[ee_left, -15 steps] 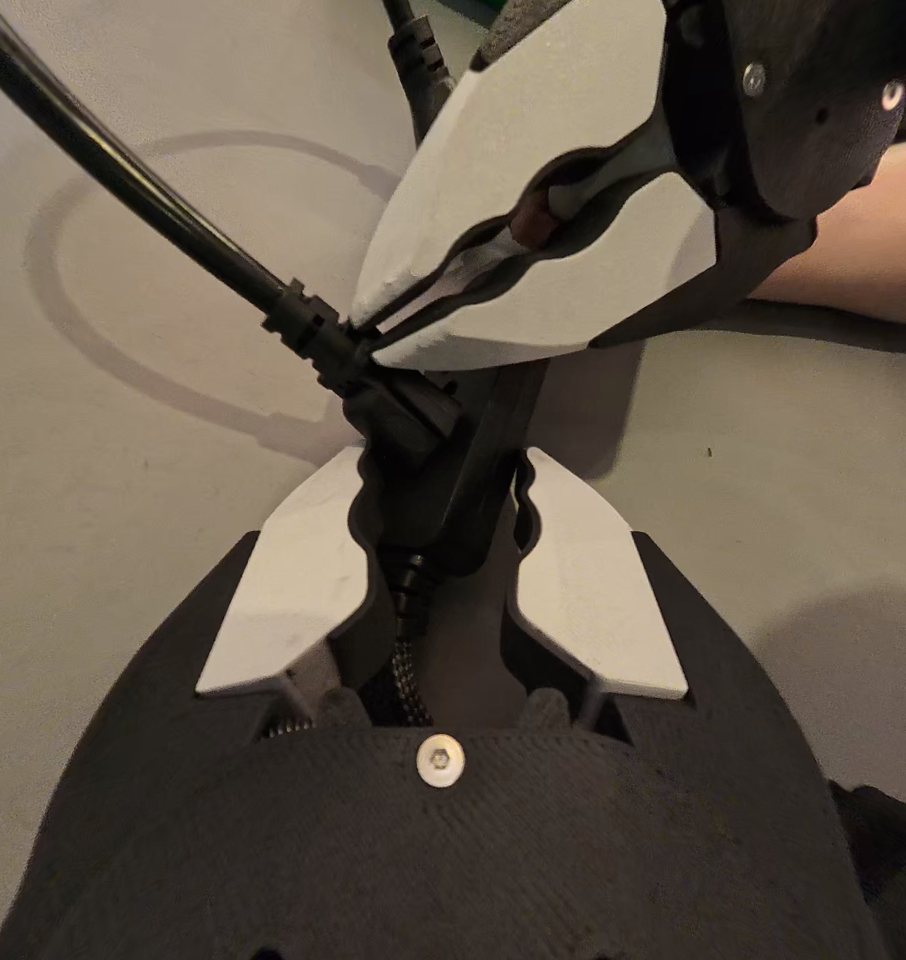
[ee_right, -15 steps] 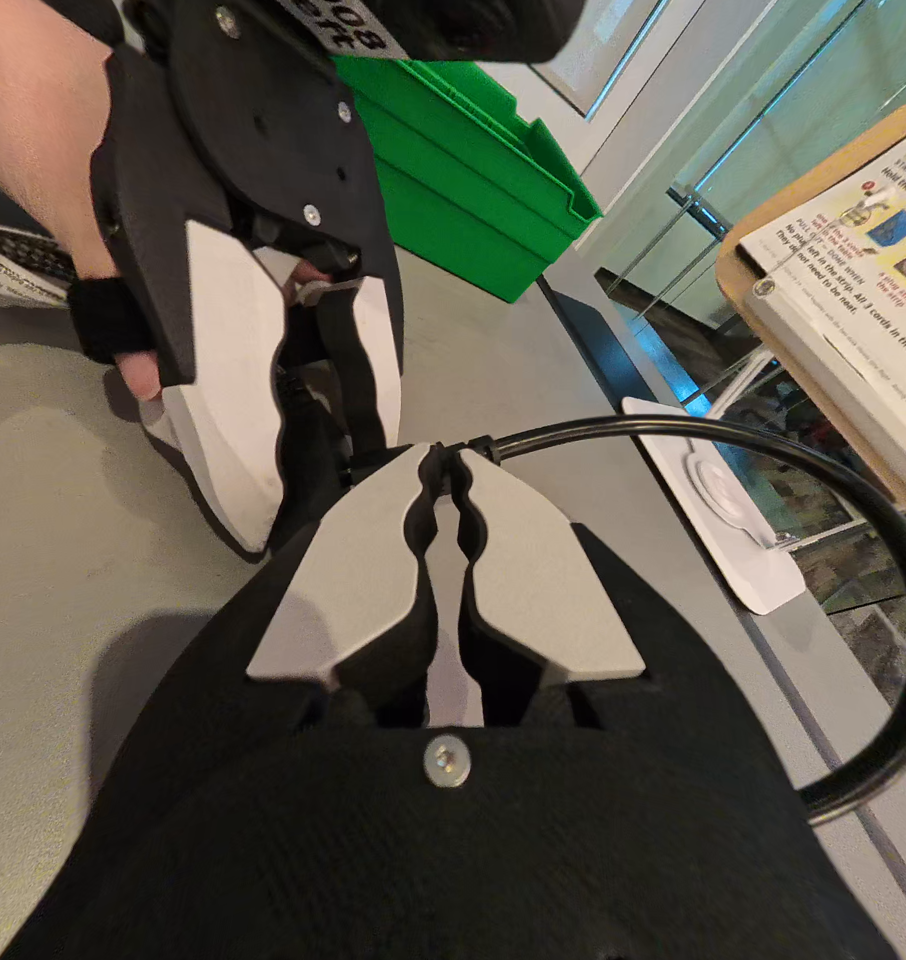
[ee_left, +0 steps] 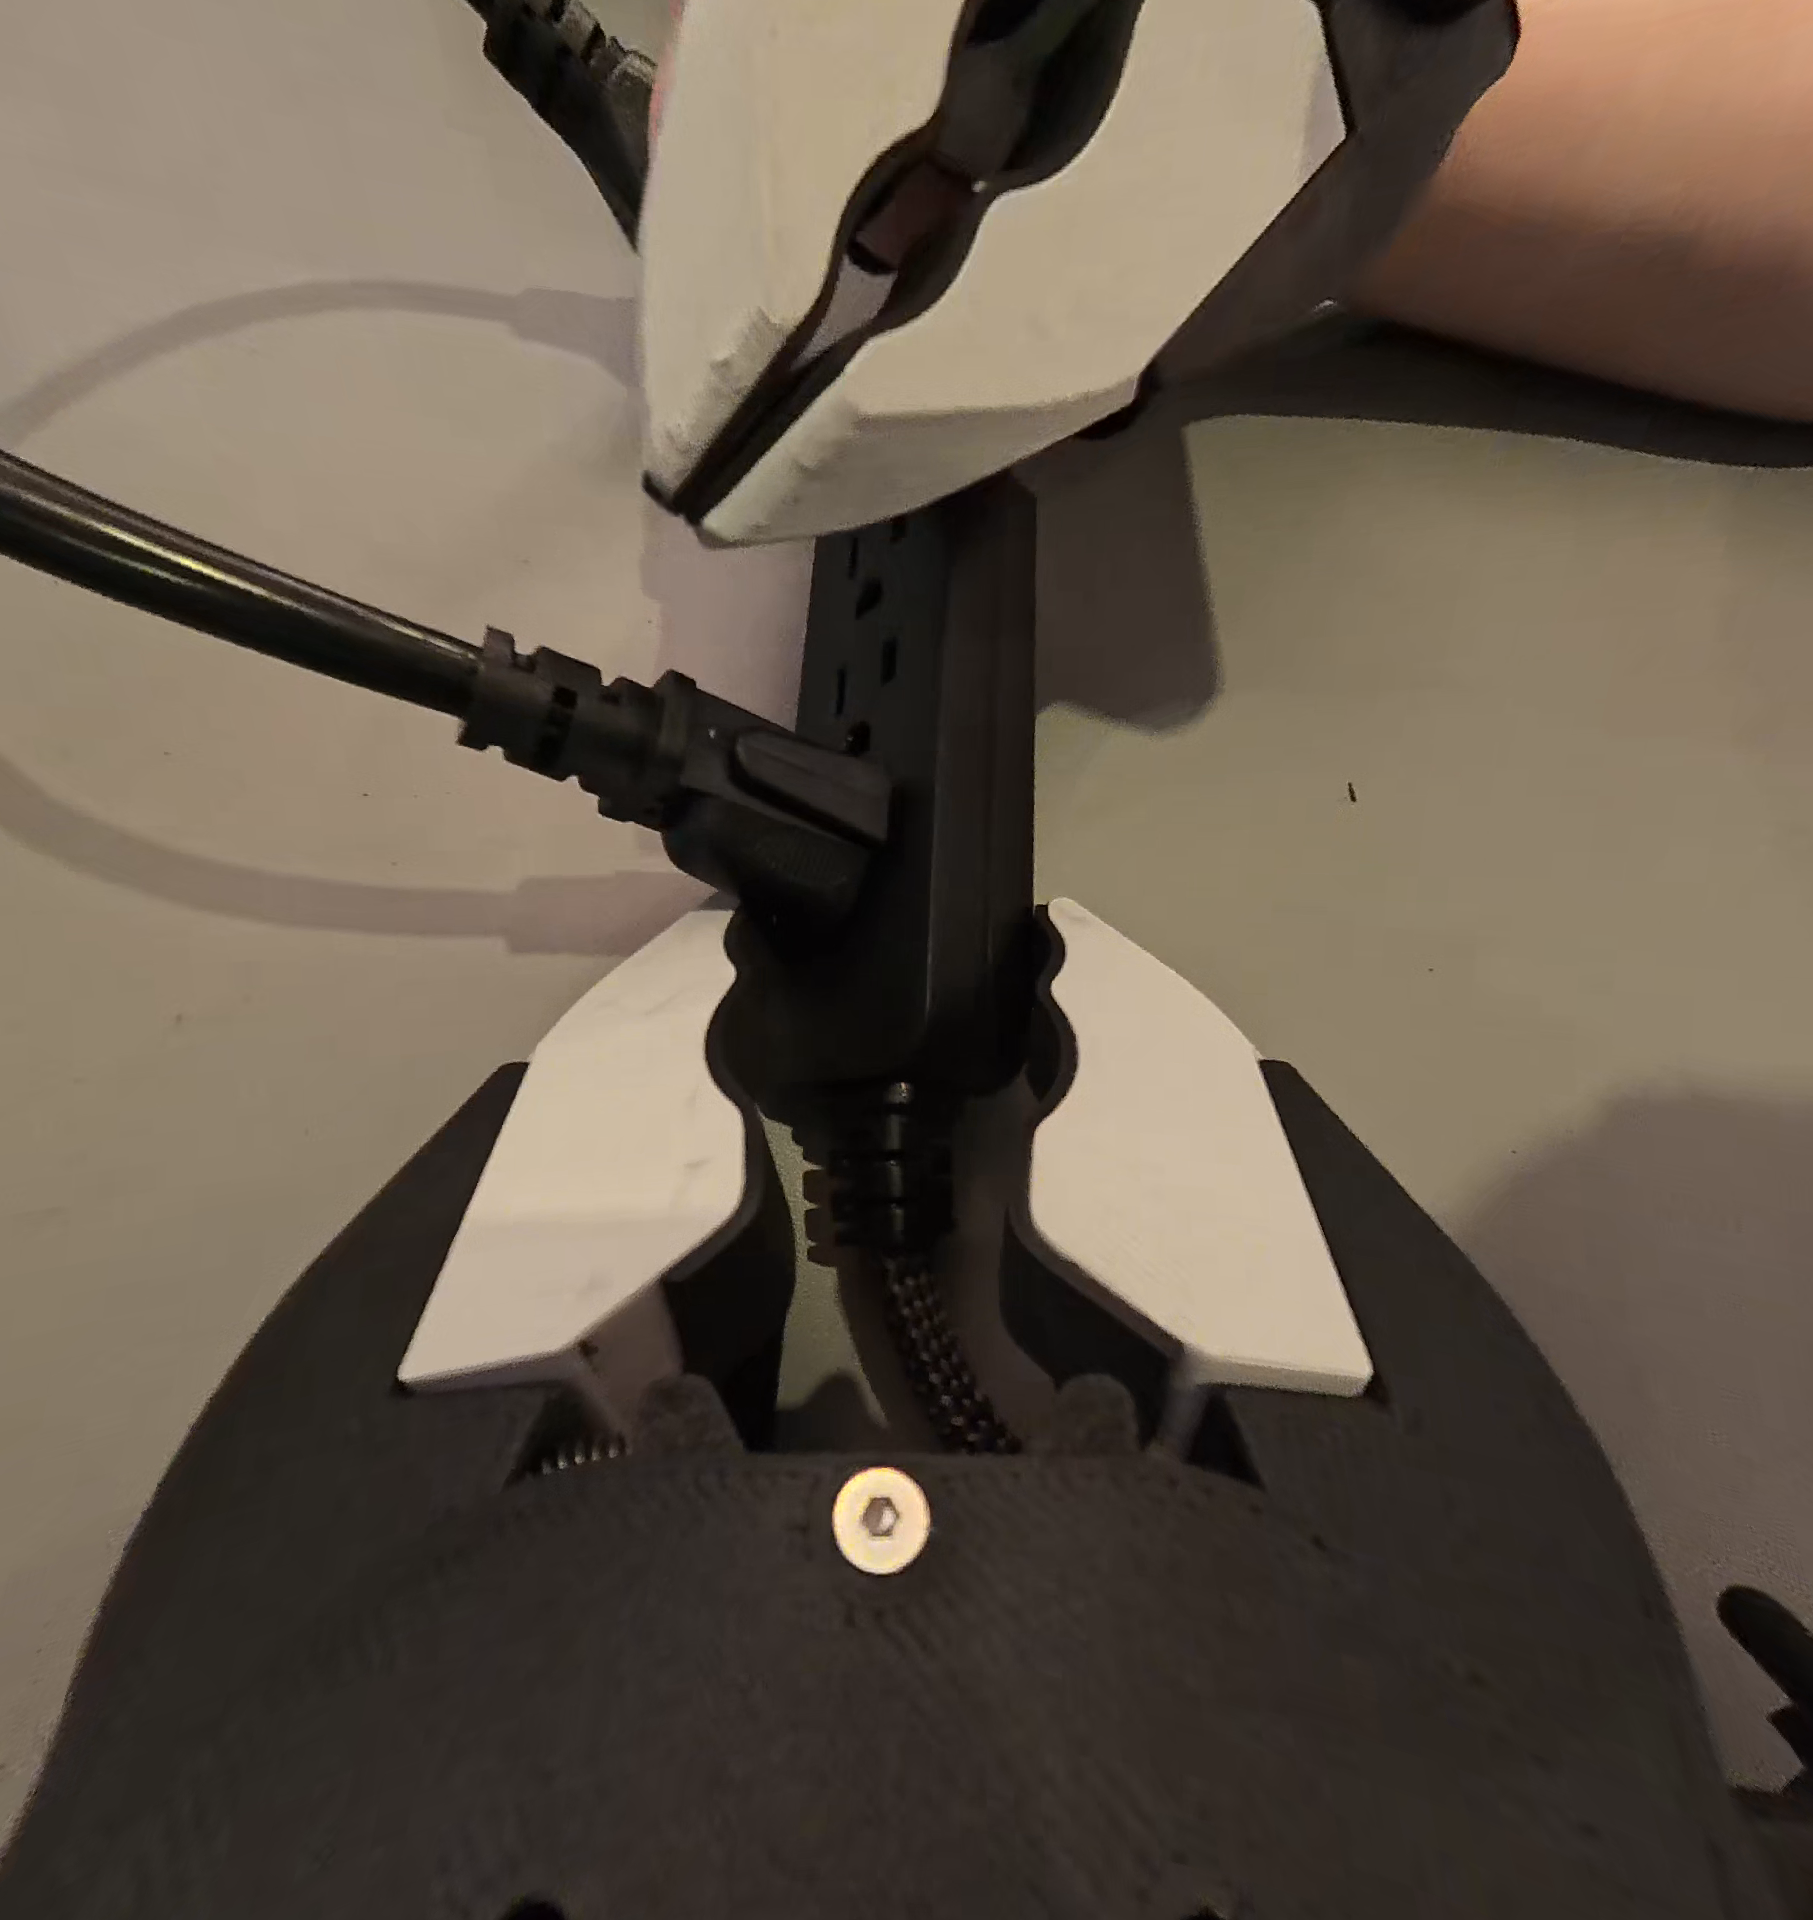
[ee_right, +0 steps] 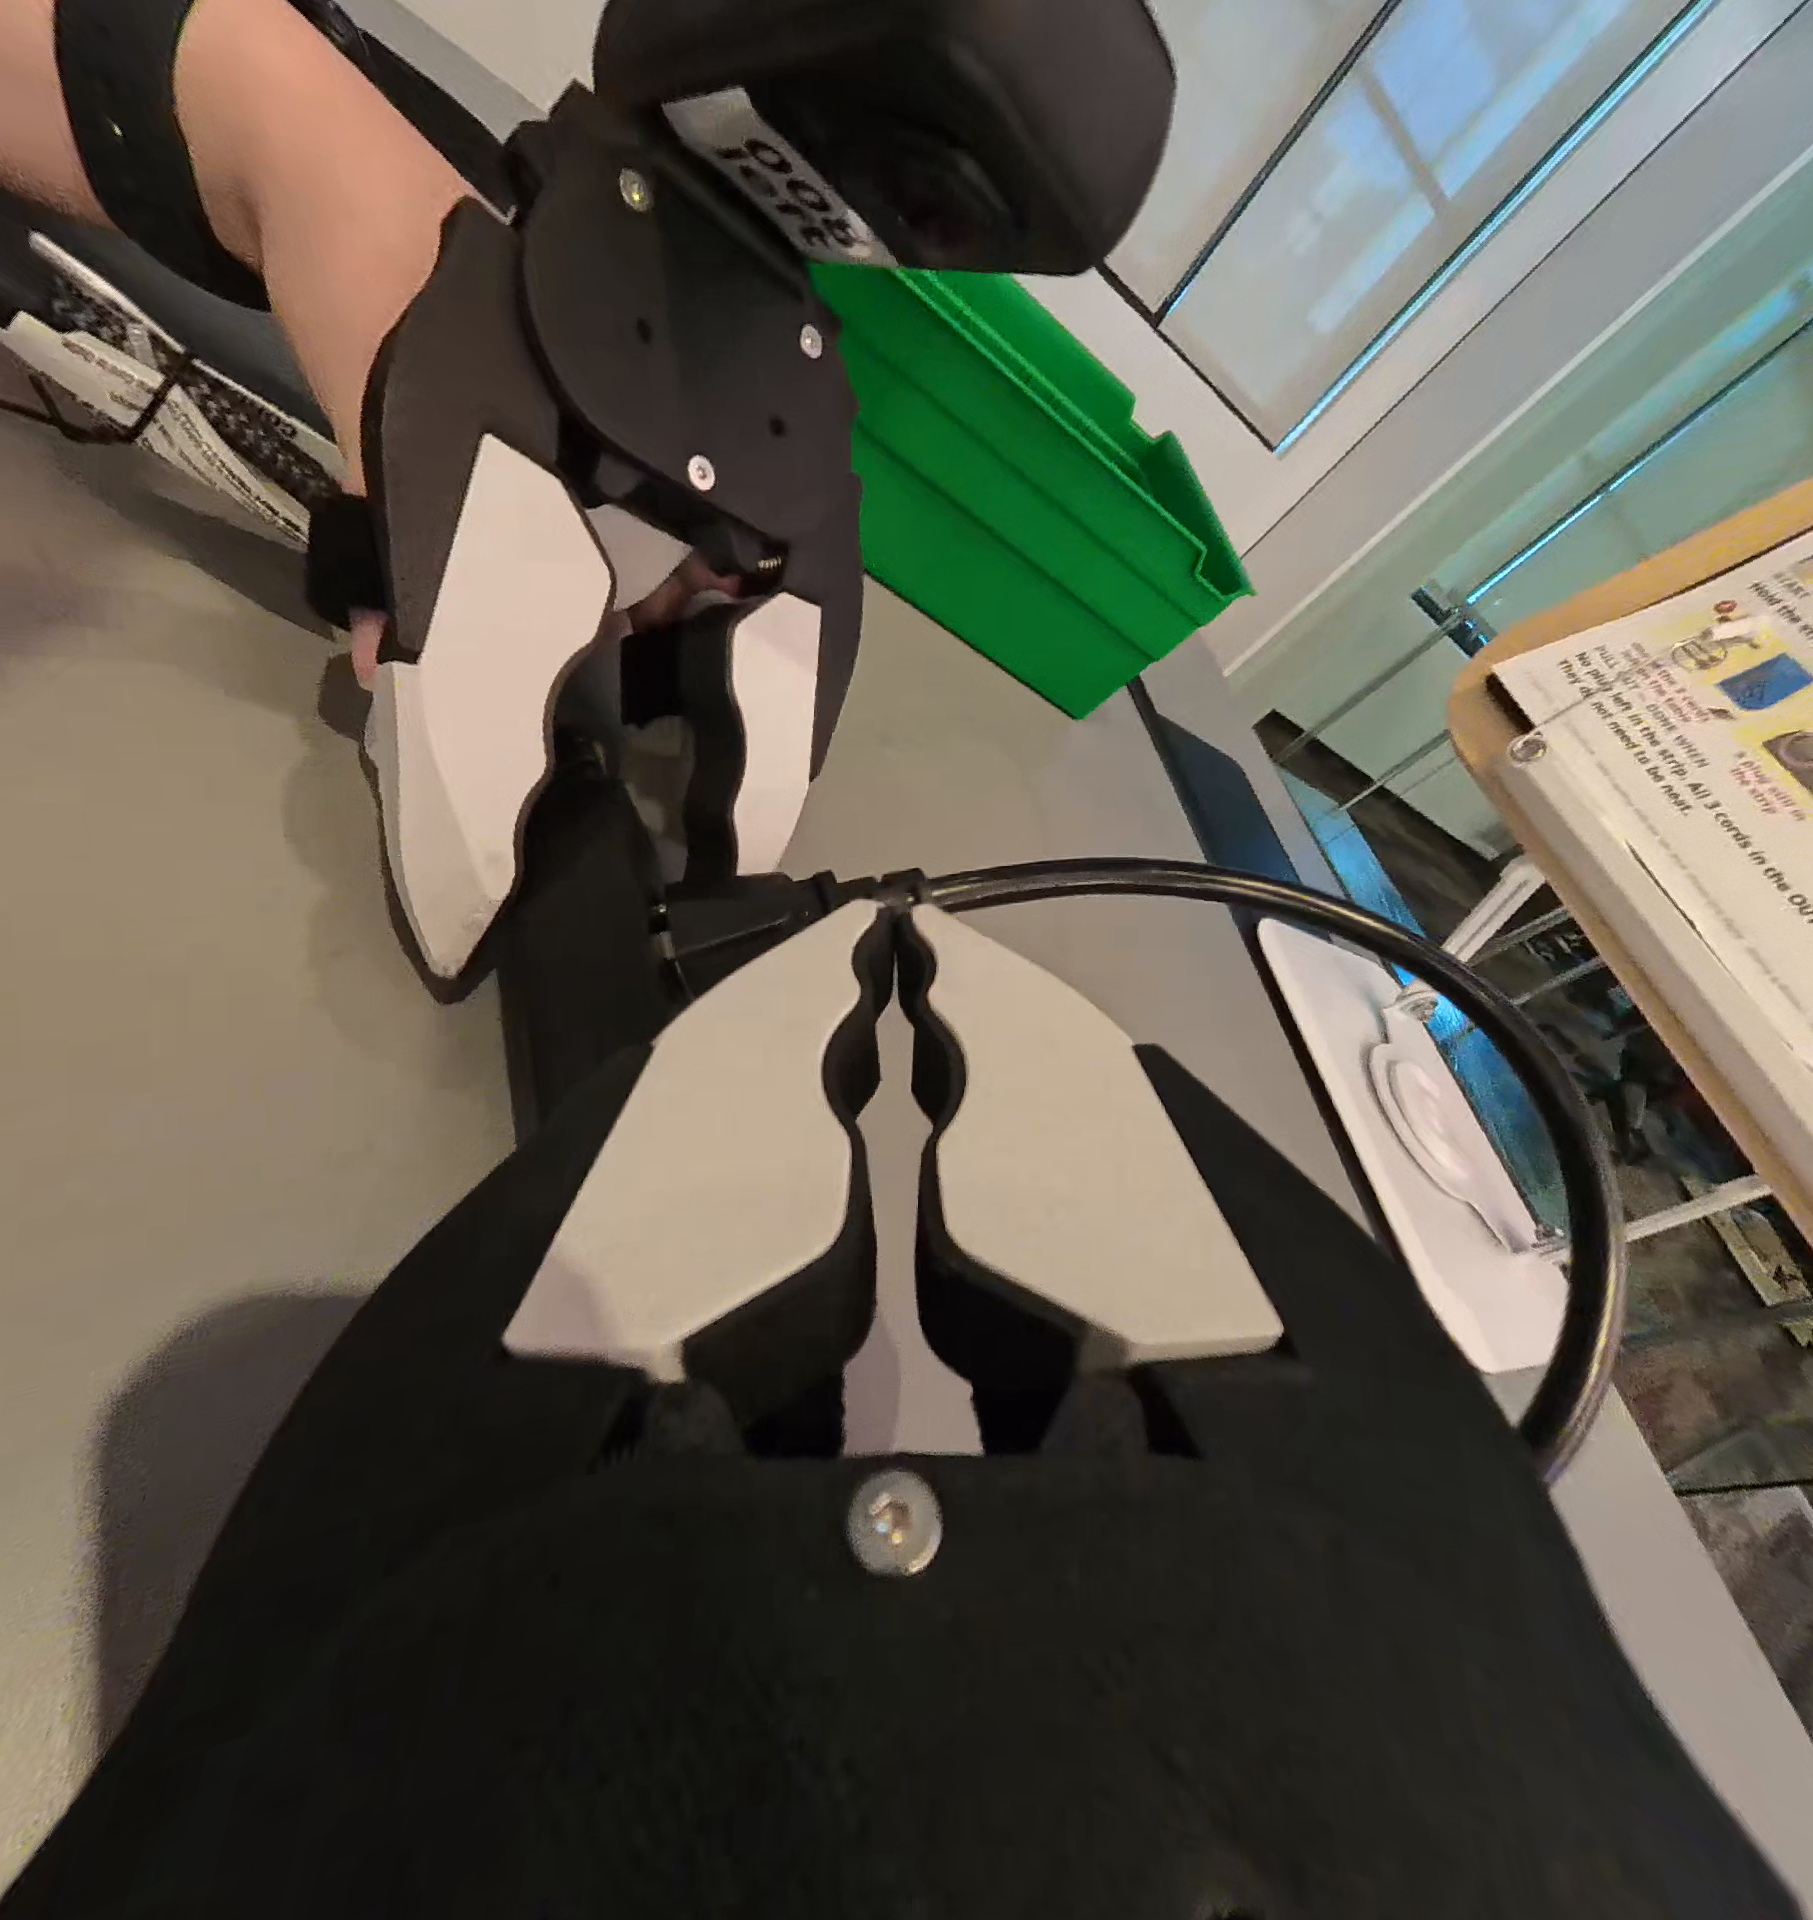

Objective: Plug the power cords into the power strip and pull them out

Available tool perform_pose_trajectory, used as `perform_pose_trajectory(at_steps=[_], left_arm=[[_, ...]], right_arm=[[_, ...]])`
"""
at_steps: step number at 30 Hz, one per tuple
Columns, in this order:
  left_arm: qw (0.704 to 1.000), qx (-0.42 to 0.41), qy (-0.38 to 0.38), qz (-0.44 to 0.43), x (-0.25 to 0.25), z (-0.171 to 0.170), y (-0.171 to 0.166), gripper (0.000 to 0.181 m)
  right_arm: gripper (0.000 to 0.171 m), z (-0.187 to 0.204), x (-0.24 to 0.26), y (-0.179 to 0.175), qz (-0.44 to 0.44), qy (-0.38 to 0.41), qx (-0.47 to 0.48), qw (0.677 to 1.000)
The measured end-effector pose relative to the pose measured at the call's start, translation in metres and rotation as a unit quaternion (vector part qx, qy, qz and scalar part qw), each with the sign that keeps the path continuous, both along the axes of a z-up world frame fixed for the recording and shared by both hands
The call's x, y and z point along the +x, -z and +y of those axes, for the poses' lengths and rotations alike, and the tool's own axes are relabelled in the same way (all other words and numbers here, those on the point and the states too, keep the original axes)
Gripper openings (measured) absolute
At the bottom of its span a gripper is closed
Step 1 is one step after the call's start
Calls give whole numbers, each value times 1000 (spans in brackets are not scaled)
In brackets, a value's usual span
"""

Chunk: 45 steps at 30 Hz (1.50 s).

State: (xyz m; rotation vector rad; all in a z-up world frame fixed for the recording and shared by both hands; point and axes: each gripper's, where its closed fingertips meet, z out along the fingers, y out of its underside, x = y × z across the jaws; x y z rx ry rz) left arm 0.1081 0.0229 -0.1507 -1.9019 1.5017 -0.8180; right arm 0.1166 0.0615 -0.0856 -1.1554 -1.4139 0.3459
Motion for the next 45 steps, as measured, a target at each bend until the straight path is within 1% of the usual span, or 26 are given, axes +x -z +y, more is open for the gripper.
perform_pose_trajectory(at_steps=[2, 5, 8, 10, 13, 16, 18, 21, 25, 28, 31, 37, 40, 41, 42, 44, 45], left_arm=[[1000, 1, 0, 0, 0, 0, 0, 46], [1000, 5, 3, 1, 0, 0, 0, 46], [1000, 11, 7, 3, 0, -1, 0, 46], [1000, 18, 9, 6, 0, 0, 1, 46], [999, 32, 7, 19, 0, 1, 4, 45], [999, 45, 11, 26, 0, 0, 5, 45], [999, 46, 11, 26, 0, 0, 5, 45], [999, 45, 8, 29, 0, 1, 5, 45], [997, 57, 0, 46, 0, 3, 7, 43], [997, 57, -10, 49, 1, 4, 8, 41], [997, 57, -12, 49, 1, 3, 8, 41], [995, 79, -16, 63, 2, 3, 8, 38], [996, 71, -17, 57, 3, 5, 8, 38], [996, 67, -15, 53, 3, 5, 8, 39], [996, 73, -11, 54, 3, 5, 7, 39], [992, 111, 3, 63, 4, 4, 6, 39], [990, 128, 9, 67, 5, 3, 5, 39]], right_arm=[[9, 0, -4, 7, -24, -1, 6, 1000], [13, 1, -8, 11, -38, 3, 2, 999], [11, -3, -11, 13, -46, -6, -2, 999], [6, -2, -12, 15, -58, -3, 11, 998], [5, 1, -13, 16, -73, 13, 12, 997], [5, 0, -12, 16, -71, 10, 5, 997], [5, -1, -12, 17, -84, 9, 23, 996], [5, 2, -12, 18, -127, 30, 61, 990], [5, 7, -10, 23, -157, 53, 18, 986], [5, 9, -9, 25, -175, 66, 25, 982], [4, 9, -9, 25, -174, 80, 38, 981], [4, 10, -8, 26, -167, 84, 11, 982], [4, 10, -7, 25, -169, 81, 15, 982], [4, 10, -7, 24, -155, 72, 2, 985], [4, 9, -6, 23, -131, 60, -34, 989], [4, 2, -1, 16, -99, 21, -123, 987], [9, -2, 3, 11, -99, 3, -140, 985]])
